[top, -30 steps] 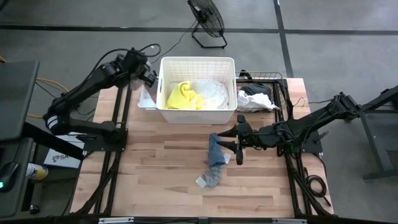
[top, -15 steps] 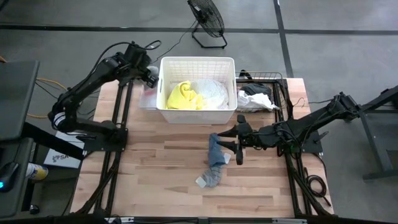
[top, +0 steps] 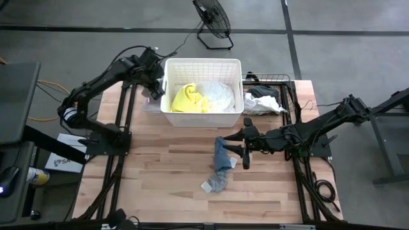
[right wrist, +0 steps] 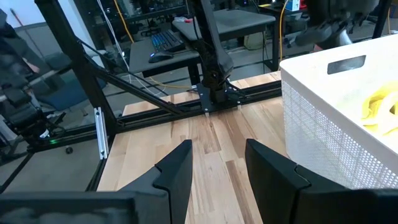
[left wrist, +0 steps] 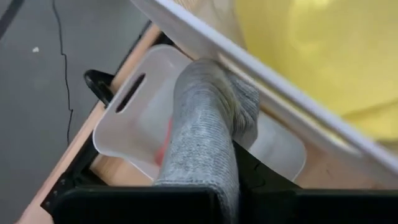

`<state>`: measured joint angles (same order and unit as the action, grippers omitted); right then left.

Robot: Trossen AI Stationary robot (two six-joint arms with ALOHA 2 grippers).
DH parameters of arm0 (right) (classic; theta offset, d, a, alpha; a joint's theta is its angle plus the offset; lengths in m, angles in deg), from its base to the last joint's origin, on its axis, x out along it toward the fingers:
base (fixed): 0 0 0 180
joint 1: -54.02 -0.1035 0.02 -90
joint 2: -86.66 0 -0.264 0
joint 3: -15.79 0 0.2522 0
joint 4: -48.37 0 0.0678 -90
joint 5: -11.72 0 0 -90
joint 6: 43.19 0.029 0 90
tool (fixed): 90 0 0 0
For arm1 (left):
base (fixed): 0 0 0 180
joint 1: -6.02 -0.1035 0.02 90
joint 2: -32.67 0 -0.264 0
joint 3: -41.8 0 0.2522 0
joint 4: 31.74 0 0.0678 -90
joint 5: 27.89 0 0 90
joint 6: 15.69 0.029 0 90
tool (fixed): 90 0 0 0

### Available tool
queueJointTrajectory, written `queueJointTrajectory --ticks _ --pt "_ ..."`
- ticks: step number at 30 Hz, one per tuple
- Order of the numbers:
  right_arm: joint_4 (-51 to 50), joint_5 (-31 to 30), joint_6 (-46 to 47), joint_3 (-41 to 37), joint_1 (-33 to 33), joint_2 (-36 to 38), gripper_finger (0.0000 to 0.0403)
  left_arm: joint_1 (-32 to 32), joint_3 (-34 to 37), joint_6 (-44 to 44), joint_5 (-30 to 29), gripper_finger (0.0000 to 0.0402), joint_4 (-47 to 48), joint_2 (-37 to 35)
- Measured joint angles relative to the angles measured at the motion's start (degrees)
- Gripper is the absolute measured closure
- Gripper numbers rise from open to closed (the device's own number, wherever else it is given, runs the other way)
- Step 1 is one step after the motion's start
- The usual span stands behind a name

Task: Pick & Place Cloths
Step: Put the pink and gray sock into the white bin

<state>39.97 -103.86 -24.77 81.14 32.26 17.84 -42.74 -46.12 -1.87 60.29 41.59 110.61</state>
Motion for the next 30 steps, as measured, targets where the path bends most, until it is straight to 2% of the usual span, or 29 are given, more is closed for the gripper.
queueJointTrajectory --ticks 5,13,20,25,30 --pt "0.0 0.0 0.0 0.0 0.0 0.0 0.0263 0.0 0.0 5.6 0.3 0.0401 2.3 2.5" --pt "0.0 0.0 0.0 0.0 0.0 0.0 0.0263 0.0 0.0 12.9 4.0 0.0401 3.5 3.7" --pt "0.0 0.0 0.0 0.0 0.0 0.0 0.0263 0.0 0.0 14.0 3.8 0.0395 4.5 3.7" --pt "0.0 0.0 0.3 0.0 0.0 0.0 0.0263 0.0 0.0 14.5 3.8 0.0367 4.8 3.7" --pt "0.0 0.0 0.8 0.0 0.0 0.0 0.0263 0.0 0.0 14.5 3.7 0.0308 4.7 3.7"
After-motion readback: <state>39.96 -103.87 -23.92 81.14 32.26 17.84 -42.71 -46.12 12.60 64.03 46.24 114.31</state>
